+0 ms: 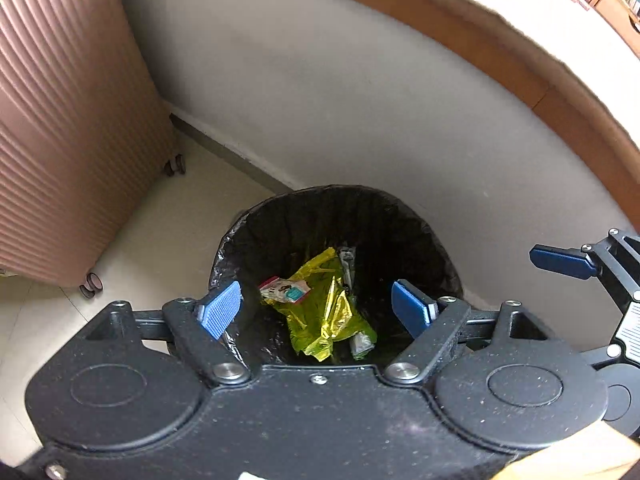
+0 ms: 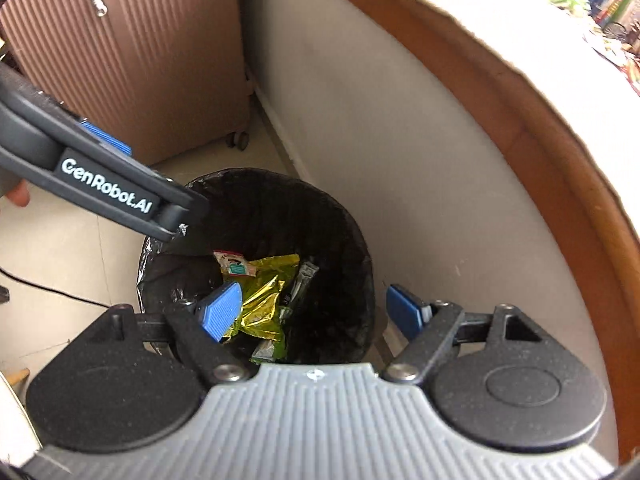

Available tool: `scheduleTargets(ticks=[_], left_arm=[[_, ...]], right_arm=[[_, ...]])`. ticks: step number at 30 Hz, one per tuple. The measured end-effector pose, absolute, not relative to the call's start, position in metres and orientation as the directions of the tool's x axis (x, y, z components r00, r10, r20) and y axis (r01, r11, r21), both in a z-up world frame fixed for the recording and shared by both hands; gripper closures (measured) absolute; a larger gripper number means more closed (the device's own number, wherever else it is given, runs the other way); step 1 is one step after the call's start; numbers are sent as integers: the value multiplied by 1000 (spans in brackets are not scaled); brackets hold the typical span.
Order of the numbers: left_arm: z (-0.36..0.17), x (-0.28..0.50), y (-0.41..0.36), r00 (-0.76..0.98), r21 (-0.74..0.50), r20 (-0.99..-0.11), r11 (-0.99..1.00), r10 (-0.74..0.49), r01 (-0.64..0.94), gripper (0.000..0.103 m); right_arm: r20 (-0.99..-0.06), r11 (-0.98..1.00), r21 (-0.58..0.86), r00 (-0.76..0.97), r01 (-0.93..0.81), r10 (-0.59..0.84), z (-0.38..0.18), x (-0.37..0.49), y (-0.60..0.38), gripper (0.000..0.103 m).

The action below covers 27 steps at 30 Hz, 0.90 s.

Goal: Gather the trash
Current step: 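Move both tools back over the bed toward the remaining wrappers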

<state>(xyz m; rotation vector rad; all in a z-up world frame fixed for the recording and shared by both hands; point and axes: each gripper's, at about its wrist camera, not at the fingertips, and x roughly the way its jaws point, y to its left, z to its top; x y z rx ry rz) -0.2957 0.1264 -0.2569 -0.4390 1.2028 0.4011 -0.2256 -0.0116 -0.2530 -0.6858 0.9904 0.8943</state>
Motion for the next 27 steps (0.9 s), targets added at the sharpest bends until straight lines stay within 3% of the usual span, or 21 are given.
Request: scheduleTargets(ticks=[10,15,20,27], left_arm=[[-175,-301,106,451,-100,-881,875,143,-474,17],[-122,-299,105,559,-124,-808,872,189,-474,8],[-73,-290,107,658,-189,-728,865,195,-465,6],[-24,-274,81,733,-187,-649,891,204,-413,1]], right_arm=[[-871,520,-94,322,-849,370,-184,-211,-37,15],[-818,637,-61,404,-769,409,-133,-198,-63,13],[-752,707,-69,503,-703,426,-89,-189,-83,11],[-660,798,-47,619,-601,427,-37,-167,-113,8]])
